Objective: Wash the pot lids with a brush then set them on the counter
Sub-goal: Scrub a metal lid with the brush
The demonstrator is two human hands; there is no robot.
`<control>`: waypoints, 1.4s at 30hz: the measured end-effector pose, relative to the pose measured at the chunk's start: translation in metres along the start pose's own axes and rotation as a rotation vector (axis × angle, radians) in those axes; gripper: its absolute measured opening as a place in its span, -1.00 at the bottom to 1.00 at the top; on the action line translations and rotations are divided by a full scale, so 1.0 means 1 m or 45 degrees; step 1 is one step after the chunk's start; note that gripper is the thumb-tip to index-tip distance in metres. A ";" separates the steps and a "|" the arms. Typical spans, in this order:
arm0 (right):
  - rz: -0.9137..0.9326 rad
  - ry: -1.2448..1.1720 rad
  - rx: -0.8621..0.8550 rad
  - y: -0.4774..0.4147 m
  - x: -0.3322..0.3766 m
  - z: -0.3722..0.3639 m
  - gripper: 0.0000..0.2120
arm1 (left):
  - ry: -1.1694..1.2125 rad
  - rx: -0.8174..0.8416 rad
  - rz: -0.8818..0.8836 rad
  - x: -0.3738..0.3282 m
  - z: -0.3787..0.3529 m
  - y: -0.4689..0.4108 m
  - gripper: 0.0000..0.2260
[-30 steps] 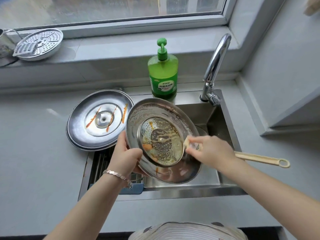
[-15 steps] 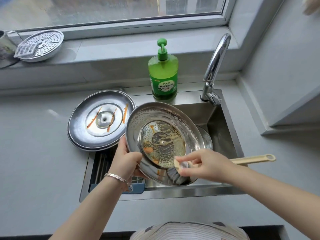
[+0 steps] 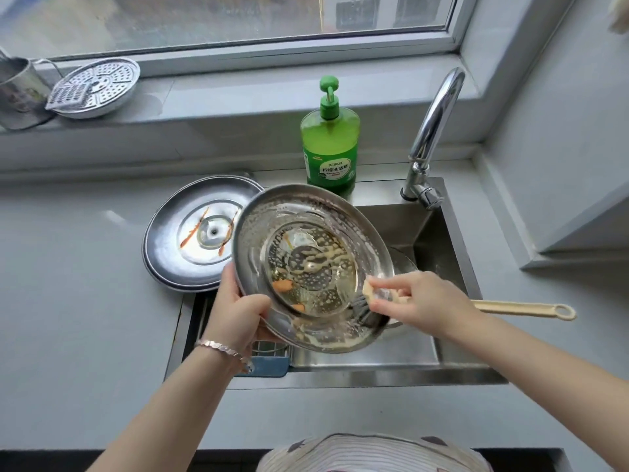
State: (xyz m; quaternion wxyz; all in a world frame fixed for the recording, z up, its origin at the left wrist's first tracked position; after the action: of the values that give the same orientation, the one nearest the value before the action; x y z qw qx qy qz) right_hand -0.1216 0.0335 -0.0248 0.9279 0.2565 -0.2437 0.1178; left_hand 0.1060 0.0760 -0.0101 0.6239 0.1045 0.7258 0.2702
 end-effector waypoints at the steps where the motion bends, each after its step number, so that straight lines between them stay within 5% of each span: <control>1: 0.021 0.057 0.049 0.002 0.005 -0.002 -0.68 | -0.022 0.008 0.000 0.003 -0.003 0.002 -0.38; 6: 0.346 -0.130 0.162 0.011 0.056 -0.031 -0.67 | -0.009 0.046 0.060 0.024 -0.018 0.001 -0.35; 13: 0.308 -0.035 0.326 0.010 0.042 -0.015 -0.70 | 0.040 0.075 0.053 0.021 -0.014 0.002 -0.31; 19: 0.362 -0.286 -0.098 -0.023 0.079 -0.002 -0.64 | 0.025 0.204 0.063 0.027 -0.042 0.015 -0.41; 24: 0.067 -0.194 -0.396 -0.062 0.055 0.030 -0.61 | 0.011 0.285 0.149 0.031 -0.046 0.019 -0.39; 29: 0.393 -0.314 -0.107 -0.019 0.081 -0.013 -0.62 | -0.042 0.267 0.138 0.029 -0.040 0.013 -0.38; 35: 0.236 -0.289 -0.250 -0.037 0.055 0.001 -0.63 | -0.164 0.325 0.150 0.036 -0.043 0.012 -0.40; 39: 0.386 -0.349 -0.063 -0.009 0.062 -0.023 -0.63 | -0.115 0.223 0.056 0.024 -0.035 0.003 -0.38; 42: 0.290 -0.237 0.172 0.001 0.043 -0.031 -0.67 | -0.241 0.177 0.007 0.014 -0.027 -0.005 -0.32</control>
State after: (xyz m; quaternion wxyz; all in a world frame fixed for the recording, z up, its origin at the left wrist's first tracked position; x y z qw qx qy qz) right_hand -0.0731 0.0553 -0.0252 0.8625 0.2989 -0.3476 0.2142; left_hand 0.0786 0.0712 -0.0226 0.6802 0.1744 0.6804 0.2100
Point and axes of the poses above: each hand's wrist, its own y-axis away from the middle knuckle, its own z-axis out of the back of the hand, x = y × z, the point moved 5 cm from there along -y, towards the middle knuckle, and after that the axes turned 1 degree about y, right-handed, at the moved point
